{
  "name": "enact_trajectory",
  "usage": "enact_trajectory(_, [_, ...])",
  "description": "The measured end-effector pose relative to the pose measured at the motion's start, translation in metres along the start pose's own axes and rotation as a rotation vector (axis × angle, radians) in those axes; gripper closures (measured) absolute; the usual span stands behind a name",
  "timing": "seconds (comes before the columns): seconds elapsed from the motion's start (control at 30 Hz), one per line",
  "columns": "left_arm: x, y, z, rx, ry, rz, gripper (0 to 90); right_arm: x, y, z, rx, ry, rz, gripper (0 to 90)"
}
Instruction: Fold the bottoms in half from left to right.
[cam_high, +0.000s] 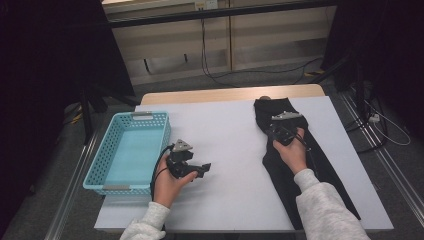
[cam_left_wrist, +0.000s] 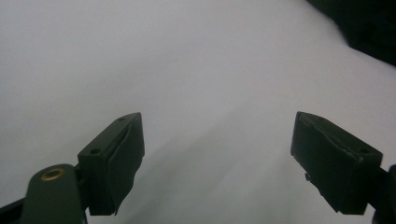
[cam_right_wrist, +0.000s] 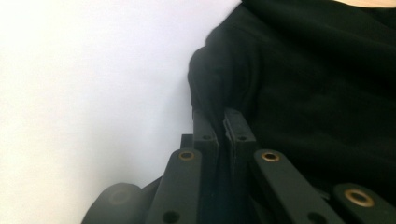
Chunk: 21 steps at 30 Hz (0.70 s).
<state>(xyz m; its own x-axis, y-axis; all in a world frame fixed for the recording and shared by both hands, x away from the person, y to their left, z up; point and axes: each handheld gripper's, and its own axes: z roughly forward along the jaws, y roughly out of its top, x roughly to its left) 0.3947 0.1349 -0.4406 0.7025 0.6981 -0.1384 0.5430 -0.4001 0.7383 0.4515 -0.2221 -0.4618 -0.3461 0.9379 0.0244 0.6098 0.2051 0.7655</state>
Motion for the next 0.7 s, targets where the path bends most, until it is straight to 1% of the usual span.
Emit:
enact_trajectory(0.1, [0.001,-0.001,0.002,0.004,0.000,-0.005,17.3,0.008,0.001,-0.001,0.013,0.031,-0.023,85.8])
enact_trajectory(0.2, [0.002,-0.001,0.003,0.017,-0.007,0.007,17.3,0.016,0.002,-0.002,0.019,0.061,-0.048,85.8])
enact_trajectory(0.23, [0.002,-0.001,0.003,0.009,-0.006,-0.001,17.3,0.018,0.002,-0.002,0.020,0.068,-0.059,85.8])
enact_trajectory(0.3, [0.002,-0.001,0.004,0.006,-0.006,-0.001,17.3,0.023,0.002,-0.002,0.025,0.088,-0.068,85.7])
enact_trajectory(0.33, [0.003,-0.001,0.003,0.013,-0.007,0.008,17.3,0.025,0.002,-0.002,0.025,0.098,-0.071,85.7])
enact_trajectory(0.37, [0.002,-0.001,0.003,0.005,-0.007,-0.001,17.2,0.027,0.001,-0.002,0.026,0.108,-0.073,85.7])
enact_trajectory(0.57, [0.005,-0.003,0.003,0.006,-0.002,-0.016,17.2,0.045,0.003,-0.005,0.013,0.141,-0.112,85.7])
enact_trajectory(0.63, [0.006,-0.003,0.003,-0.003,-0.004,-0.026,16.8,0.051,0.002,-0.006,0.010,0.154,-0.125,85.7])
enact_trajectory(0.7, [0.007,-0.003,0.003,0.001,0.000,-0.026,16.5,0.057,0.002,-0.008,0.012,0.174,-0.134,85.7])
